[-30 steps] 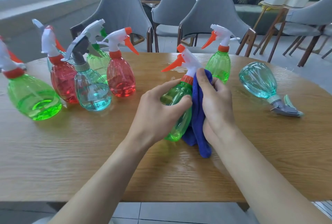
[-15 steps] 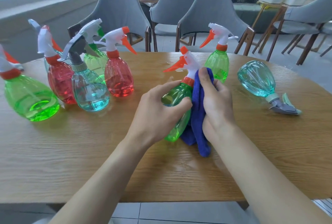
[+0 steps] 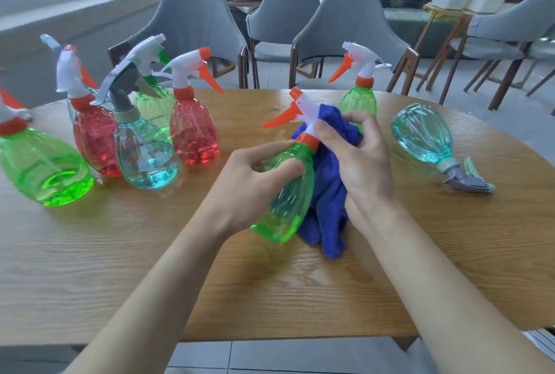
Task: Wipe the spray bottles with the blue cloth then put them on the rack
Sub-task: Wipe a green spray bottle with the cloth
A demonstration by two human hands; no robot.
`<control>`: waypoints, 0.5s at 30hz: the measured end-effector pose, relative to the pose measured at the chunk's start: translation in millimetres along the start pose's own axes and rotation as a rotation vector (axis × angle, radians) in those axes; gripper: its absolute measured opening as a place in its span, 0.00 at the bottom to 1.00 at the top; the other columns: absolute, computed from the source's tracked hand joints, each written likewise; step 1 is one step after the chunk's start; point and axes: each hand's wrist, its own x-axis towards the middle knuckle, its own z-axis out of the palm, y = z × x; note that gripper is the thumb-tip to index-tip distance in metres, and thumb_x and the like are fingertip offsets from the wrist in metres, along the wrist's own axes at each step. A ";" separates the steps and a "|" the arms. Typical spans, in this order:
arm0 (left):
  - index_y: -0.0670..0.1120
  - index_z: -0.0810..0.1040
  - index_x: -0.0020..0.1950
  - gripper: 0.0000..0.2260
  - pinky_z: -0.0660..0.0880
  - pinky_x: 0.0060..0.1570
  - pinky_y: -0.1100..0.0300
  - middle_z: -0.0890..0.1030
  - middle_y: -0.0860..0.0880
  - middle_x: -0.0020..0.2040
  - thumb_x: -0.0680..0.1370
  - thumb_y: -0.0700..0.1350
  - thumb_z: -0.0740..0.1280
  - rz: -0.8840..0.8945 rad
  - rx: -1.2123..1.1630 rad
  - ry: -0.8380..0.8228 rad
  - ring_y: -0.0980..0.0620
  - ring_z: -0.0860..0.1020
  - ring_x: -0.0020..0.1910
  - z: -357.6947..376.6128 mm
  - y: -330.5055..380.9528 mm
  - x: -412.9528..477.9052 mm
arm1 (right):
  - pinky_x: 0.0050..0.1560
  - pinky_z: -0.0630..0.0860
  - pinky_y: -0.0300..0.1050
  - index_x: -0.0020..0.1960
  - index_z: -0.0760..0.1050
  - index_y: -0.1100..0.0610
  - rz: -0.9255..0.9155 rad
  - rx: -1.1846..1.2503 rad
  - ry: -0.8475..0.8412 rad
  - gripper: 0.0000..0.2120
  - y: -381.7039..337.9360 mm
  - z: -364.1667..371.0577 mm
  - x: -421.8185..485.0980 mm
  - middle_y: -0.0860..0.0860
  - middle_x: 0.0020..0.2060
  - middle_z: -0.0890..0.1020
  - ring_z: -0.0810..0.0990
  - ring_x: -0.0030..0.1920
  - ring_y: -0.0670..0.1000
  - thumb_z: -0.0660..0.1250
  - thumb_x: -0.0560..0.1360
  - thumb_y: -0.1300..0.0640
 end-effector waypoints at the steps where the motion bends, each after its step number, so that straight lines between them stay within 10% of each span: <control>1: 0.63 0.86 0.59 0.16 0.79 0.55 0.65 0.88 0.59 0.53 0.72 0.55 0.71 0.010 0.031 -0.005 0.60 0.85 0.55 -0.9 -0.1 -0.4 | 0.51 0.83 0.57 0.53 0.76 0.51 0.005 -0.019 0.006 0.16 -0.5 -1.1 0.3 0.54 0.44 0.85 0.85 0.45 0.56 0.81 0.73 0.58; 15: 0.63 0.87 0.59 0.12 0.82 0.49 0.62 0.89 0.58 0.49 0.78 0.50 0.74 -0.057 0.079 -0.035 0.58 0.86 0.51 0.0 -1.4 1.2 | 0.47 0.80 0.52 0.47 0.73 0.54 0.182 0.083 0.205 0.09 8.9 -1.9 4.3 0.57 0.44 0.82 0.82 0.44 0.54 0.70 0.83 0.55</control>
